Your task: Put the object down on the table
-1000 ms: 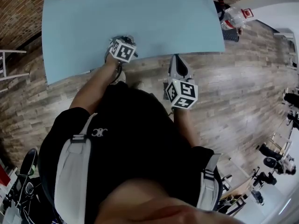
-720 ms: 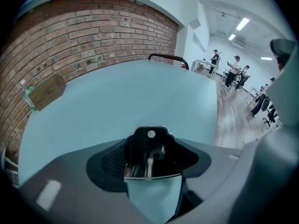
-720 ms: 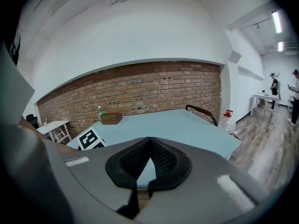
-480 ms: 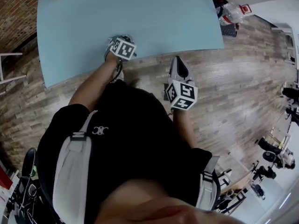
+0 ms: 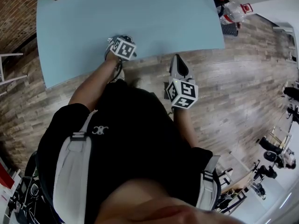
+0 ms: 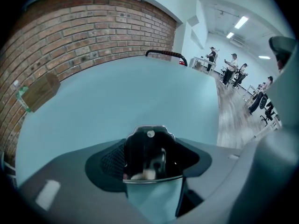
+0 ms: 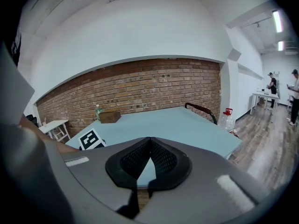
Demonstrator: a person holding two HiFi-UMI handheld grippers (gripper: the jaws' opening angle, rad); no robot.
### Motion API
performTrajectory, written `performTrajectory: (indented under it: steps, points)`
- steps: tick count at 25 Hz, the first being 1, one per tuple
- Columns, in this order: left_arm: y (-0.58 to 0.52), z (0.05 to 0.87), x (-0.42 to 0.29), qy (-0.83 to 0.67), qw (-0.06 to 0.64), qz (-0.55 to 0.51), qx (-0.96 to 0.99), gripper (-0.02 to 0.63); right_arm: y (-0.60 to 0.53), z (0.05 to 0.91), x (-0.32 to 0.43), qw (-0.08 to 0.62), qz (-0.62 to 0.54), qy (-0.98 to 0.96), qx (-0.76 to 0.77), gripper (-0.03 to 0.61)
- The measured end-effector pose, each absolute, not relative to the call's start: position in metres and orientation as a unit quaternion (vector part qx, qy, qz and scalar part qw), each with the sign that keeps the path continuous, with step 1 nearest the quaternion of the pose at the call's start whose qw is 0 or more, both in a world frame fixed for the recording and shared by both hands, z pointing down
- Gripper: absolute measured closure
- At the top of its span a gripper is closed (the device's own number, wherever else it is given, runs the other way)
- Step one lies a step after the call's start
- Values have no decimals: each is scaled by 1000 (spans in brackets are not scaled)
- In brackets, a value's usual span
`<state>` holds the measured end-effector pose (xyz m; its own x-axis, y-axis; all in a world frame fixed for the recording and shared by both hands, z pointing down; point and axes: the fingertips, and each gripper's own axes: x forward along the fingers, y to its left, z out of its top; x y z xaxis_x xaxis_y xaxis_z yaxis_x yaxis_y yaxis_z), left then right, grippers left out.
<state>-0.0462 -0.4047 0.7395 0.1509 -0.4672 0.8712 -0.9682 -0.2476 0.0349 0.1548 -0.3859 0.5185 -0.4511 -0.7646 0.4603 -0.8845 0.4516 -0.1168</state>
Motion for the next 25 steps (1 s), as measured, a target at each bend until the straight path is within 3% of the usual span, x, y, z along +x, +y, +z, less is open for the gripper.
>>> performTrajectory:
  steps: [7,14,21,23,24,25]
  points:
    - [-409,722,-45,-531,271,391,701,260,-386,520,157,162,177,-839,488,565]
    - [-428,637,-37,-572,205,306,733,266,-391,514,144,145,165,-858,465,565]
    - [-430,573,-49,-599,183,240,742,421,-400,508,122,138,150,-870,449,564]
    - [-428,560,-60,-621,178,229,728,519,-400,507,117,137,147,-873,444,565]
    - [-426,556,-66,-633,176,230,718,601,-400,506,114,138,146,-875,442,565]
    - [-424,554,-70,-641,172,234,711,614,-400,506,112,138,144,-876,440,564]
